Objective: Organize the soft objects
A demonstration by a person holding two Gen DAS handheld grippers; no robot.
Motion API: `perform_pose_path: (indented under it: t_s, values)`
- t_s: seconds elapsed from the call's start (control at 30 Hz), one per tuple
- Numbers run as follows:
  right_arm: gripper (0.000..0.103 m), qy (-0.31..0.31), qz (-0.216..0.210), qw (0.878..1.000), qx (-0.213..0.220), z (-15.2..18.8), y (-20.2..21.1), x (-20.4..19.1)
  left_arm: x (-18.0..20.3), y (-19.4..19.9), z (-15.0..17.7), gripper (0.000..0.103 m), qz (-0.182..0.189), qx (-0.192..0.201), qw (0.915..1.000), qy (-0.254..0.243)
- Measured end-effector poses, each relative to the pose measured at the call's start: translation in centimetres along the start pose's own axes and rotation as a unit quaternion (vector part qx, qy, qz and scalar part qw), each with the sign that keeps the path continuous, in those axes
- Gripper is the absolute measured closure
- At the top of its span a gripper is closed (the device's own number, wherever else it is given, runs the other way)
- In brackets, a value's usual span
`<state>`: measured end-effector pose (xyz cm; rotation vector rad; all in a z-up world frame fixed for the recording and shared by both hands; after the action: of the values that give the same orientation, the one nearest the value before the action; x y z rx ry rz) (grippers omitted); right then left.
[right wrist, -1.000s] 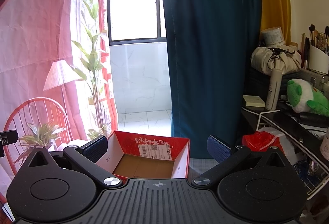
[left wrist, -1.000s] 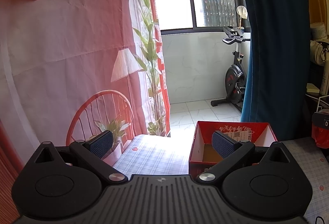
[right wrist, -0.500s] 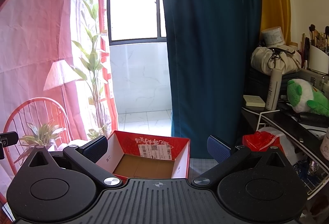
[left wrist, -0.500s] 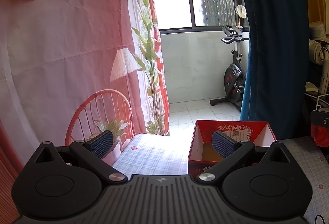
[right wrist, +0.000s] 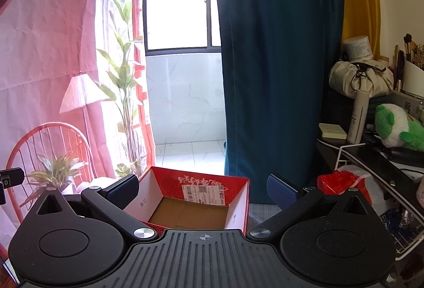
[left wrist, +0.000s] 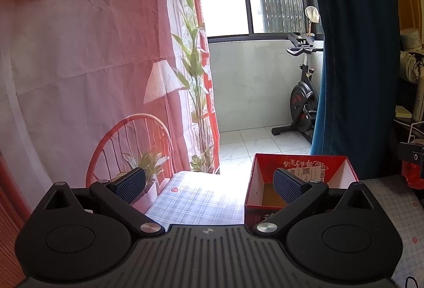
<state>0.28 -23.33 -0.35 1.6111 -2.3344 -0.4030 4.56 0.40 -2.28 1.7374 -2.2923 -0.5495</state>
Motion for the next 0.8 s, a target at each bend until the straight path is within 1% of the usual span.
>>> perform_pose_path:
  t_s: [0.8]
  values:
    - [0.000,-0.002,-0.004,1.000,0.002,0.14,0.20,-0.14,-0.59,-0.17,0.50,0.000,0.004,-0.005,0.9999,0.011]
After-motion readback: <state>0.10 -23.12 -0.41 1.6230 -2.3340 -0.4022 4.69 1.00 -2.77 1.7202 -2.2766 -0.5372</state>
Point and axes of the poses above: each gripper's, at about its wrist camera, not at the fingertips, and y roughly against the way its jaws point, x to its right, z to its underside, the point moved 5 cm from there along -y, roughly the way its jaws point, and after that the axes turned 14 degrees about z, right-handed, at the moved point
